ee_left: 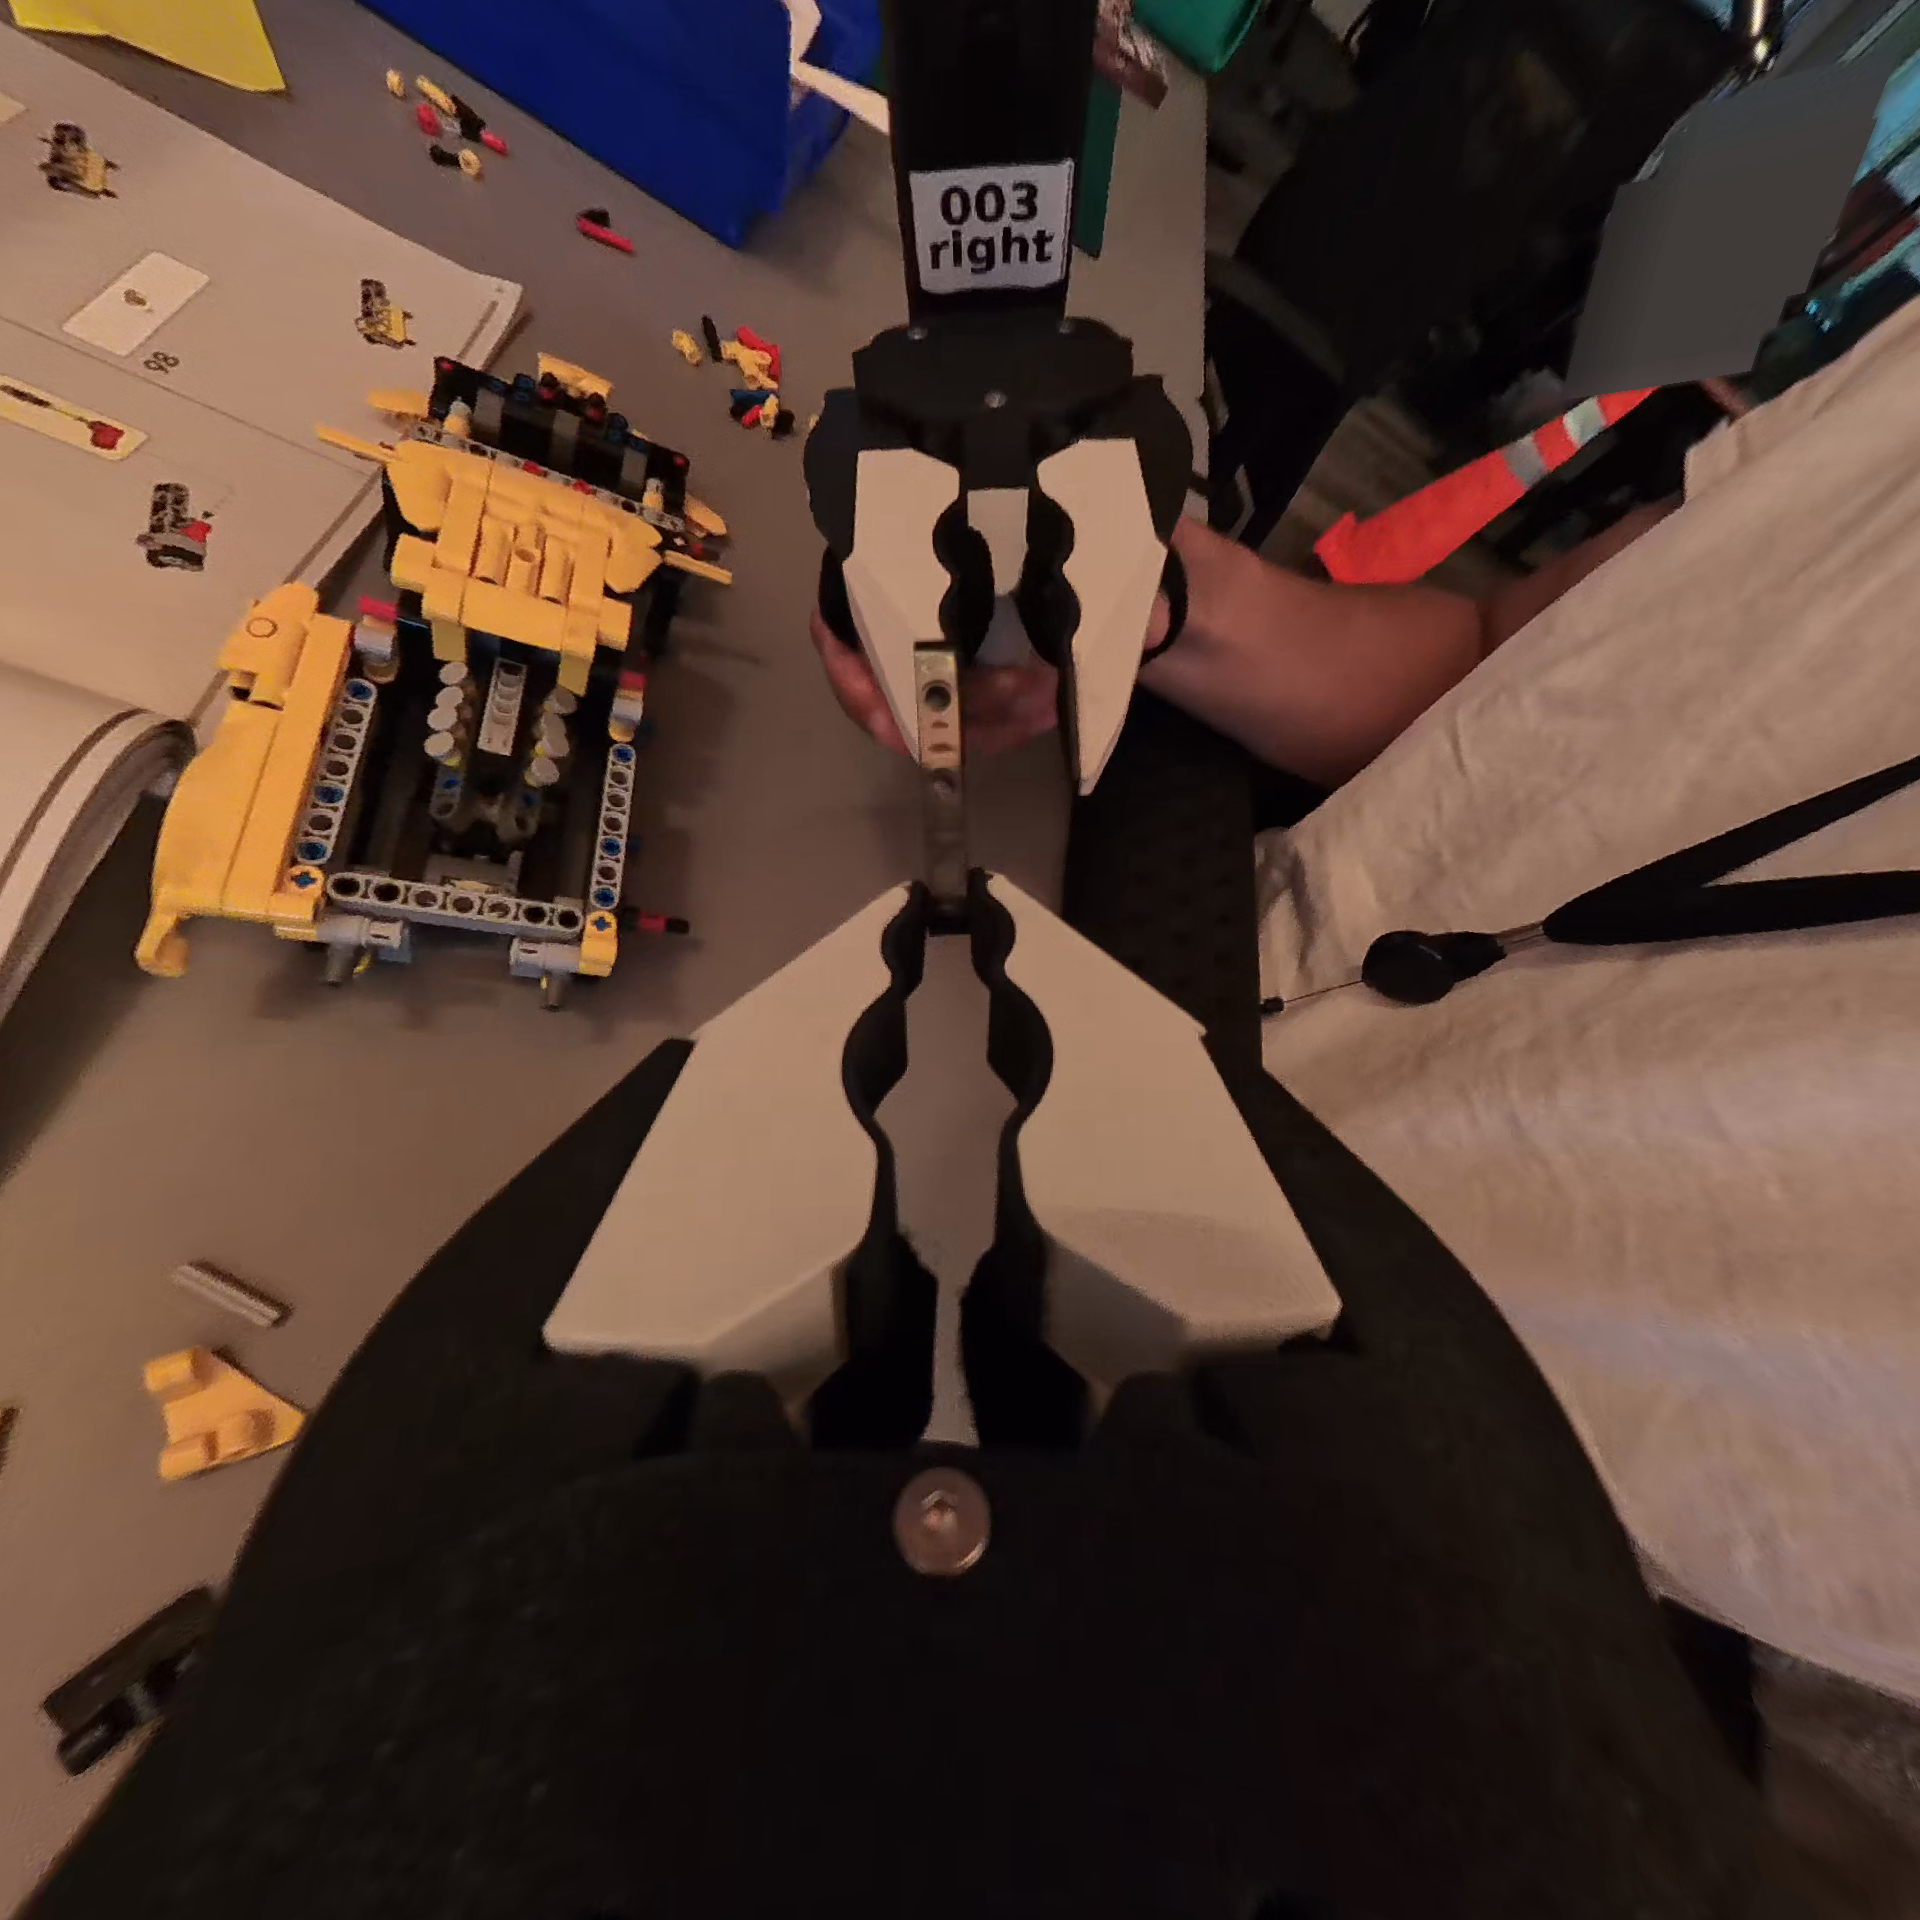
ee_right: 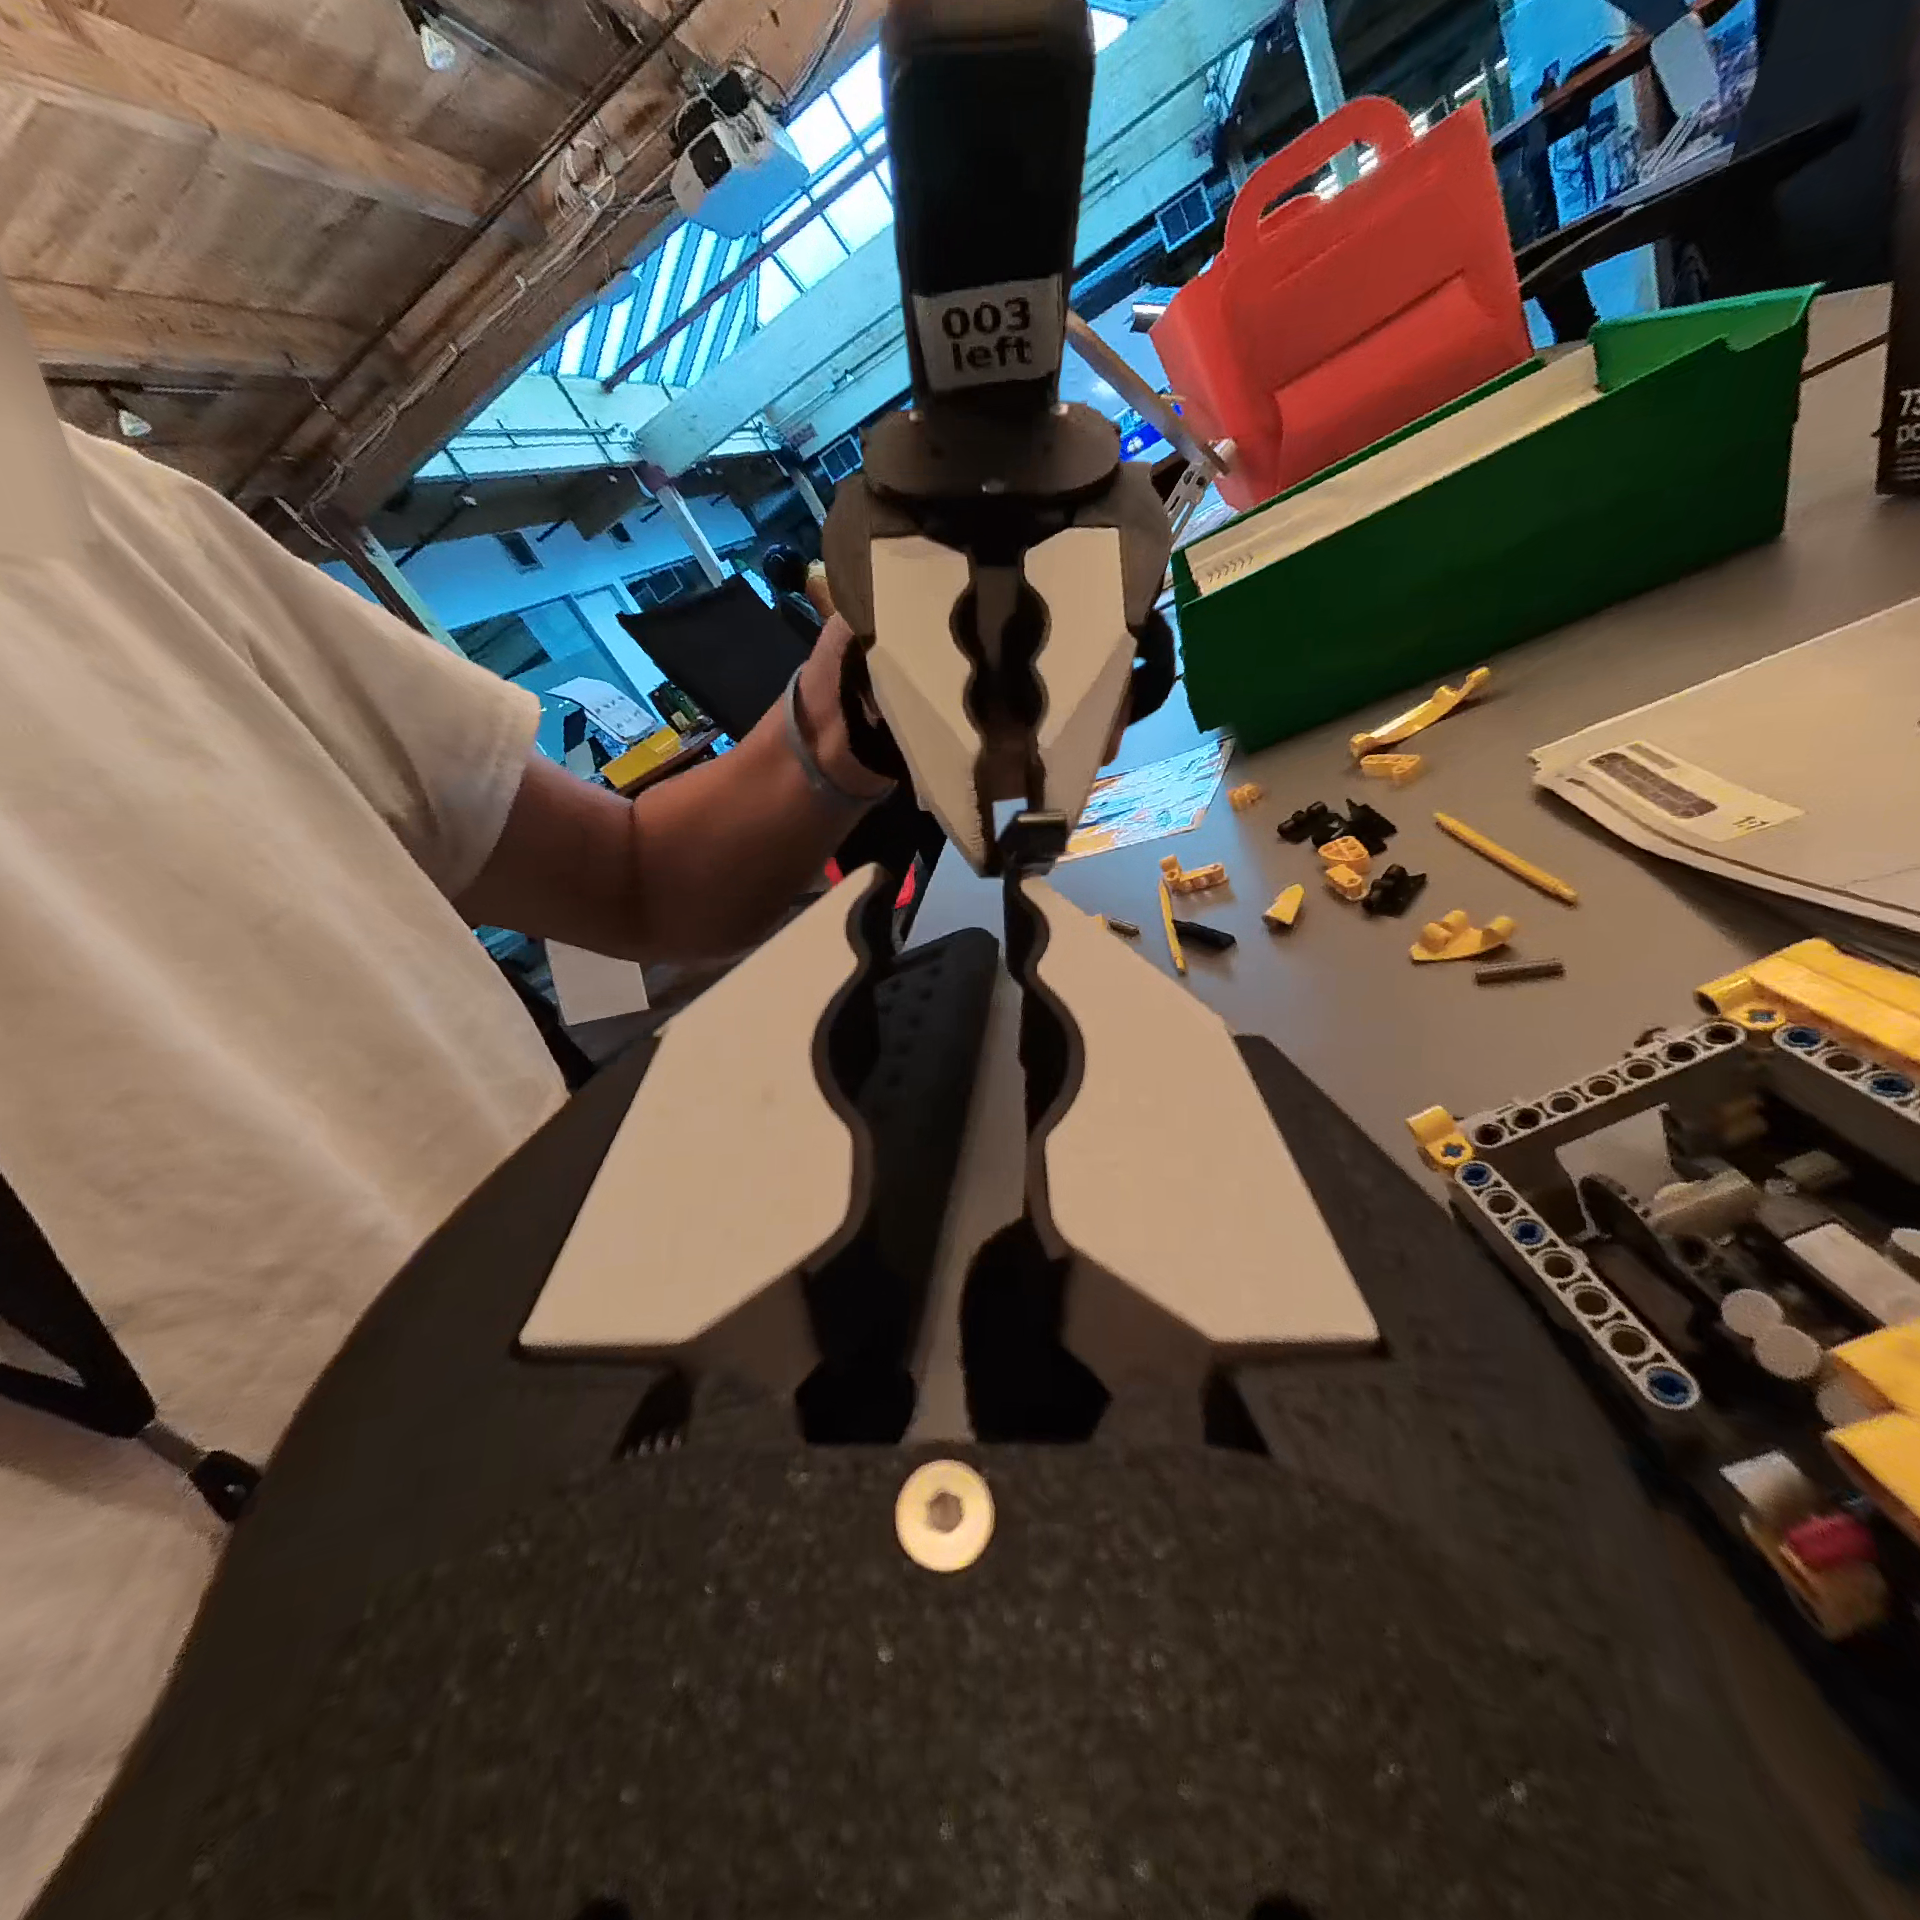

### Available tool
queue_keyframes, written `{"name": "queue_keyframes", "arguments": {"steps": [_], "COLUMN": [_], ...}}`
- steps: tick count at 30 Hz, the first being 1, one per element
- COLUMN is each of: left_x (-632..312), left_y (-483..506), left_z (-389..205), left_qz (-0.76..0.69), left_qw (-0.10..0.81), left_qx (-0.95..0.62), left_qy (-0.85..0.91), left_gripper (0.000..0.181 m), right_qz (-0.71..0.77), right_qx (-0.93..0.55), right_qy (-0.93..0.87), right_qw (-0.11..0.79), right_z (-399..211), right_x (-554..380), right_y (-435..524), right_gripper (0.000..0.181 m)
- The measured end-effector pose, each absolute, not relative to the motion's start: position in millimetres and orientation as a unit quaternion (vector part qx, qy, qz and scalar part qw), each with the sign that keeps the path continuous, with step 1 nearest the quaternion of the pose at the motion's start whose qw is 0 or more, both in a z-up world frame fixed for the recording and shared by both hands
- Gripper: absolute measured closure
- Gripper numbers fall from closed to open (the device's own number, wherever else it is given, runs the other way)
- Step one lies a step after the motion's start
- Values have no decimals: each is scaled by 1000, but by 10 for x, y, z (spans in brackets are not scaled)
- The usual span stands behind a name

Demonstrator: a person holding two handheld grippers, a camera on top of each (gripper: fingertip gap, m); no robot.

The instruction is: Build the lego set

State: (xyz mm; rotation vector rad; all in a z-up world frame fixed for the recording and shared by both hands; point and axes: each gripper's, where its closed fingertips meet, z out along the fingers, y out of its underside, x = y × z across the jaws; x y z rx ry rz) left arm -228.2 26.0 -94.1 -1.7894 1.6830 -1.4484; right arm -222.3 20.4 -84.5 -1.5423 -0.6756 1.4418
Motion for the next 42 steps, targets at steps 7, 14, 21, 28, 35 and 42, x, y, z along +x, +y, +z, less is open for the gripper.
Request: {"name": "queue_keyframes", "arguments": {"steps": [7,14,21,28,35,42], "left_x": [-2199,-2137,-2021,-2063,-1914,-1779], "left_y": [254,199,266,777,702,595], "left_z": [-988,-1024,-1062,-1562,-1287,-1055], "left_qz": [-478,-470,-418,-77,25,11], "left_qw": [128,111,199,426,590,623], "left_qx": [-615,-611,-595,-553,-450,-417], "left_qy": [614,628,657,712,669,661], "left_gripper": [174,174,168,153,148,153], "right_qz": [595,578,588,587,598,629], "right_qx": [-627,-633,-635,-654,-646,-620], "right_qy": [-236,-237,-207,-136,-119,-116], "right_qw": [445,457,456,458,459,454], "right_z": [-924,-959,-965,-1062,-1040,-947], "right_x": [-2127,-2071,-1950,-1707,-1620,-1626], "right_y": [247,279,330,480,484,410], "right_gripper": [160,164,174,174,175,174]}}
